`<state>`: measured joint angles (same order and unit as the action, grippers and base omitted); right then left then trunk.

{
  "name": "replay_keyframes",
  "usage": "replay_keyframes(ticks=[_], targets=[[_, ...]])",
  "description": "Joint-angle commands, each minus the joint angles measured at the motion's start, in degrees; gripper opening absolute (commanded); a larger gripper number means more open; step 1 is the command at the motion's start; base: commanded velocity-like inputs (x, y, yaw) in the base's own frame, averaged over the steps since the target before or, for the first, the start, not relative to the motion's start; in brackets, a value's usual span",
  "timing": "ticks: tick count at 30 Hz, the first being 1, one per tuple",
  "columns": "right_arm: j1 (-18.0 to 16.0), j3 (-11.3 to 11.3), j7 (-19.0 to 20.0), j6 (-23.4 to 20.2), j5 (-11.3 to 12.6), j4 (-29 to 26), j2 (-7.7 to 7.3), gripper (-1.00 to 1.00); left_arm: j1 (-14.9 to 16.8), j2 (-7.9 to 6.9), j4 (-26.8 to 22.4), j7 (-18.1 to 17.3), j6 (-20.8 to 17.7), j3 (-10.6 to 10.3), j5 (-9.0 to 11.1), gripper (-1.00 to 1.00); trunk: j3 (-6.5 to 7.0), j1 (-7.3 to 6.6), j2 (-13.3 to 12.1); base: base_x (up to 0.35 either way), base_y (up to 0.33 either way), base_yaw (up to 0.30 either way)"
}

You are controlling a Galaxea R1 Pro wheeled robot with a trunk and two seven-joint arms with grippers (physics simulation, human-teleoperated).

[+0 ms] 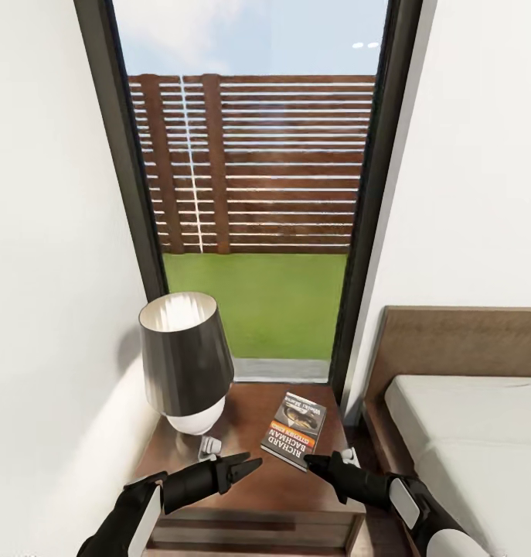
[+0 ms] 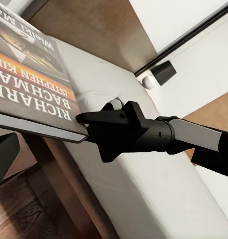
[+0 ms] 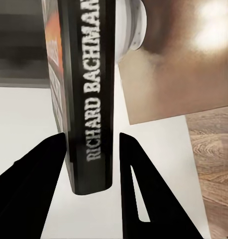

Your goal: In the bedroom, move the book from the bed onto either nightstand, and place the two sandals side by side next to the bed.

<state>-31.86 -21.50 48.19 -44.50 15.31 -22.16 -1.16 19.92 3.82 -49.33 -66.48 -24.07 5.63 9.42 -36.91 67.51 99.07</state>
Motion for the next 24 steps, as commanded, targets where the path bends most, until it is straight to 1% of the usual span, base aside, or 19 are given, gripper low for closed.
replay_keyframes(ticks=[1, 12, 19, 24], targets=[[0.0, -0.3, 0.2, -0.3, 0.0, 0.0, 0.02, -1.0, 0.0, 0.05, 0.0, -0.2, -0.6, 0.2, 0.1, 1.0, -0.24, 0.22, 0.4, 0.0, 0.0, 0.0], [0.0, -0.3, 0.2, -0.3, 0.0, 0.0, 0.05, -1.0, 0.0, 0.05, 0.0, -0.2, -0.5, 0.2, 0.0, 1.0, -2.21, 2.64, 4.9, 0.0, 0.0, 0.0], [0.0, -0.3, 0.2, -0.3, 0.0, 0.1, 0.1, -1.0, 0.0, 0.05, 0.0, -0.2, -0.5, 0.2, 0.0, 1.0, -2.21, 2.64, 4.9, 0.007, 0.0, 0.0], [0.0, -0.2, 0.1, -0.3, 0.0, 0.1, 0.36, -1.0, 0.0, 0.05, 0.0, -0.1, -0.5, 0.1, 0.0, 1.0, -2.21, 2.64, 4.9, 0.182, 0.0, 0.0]])
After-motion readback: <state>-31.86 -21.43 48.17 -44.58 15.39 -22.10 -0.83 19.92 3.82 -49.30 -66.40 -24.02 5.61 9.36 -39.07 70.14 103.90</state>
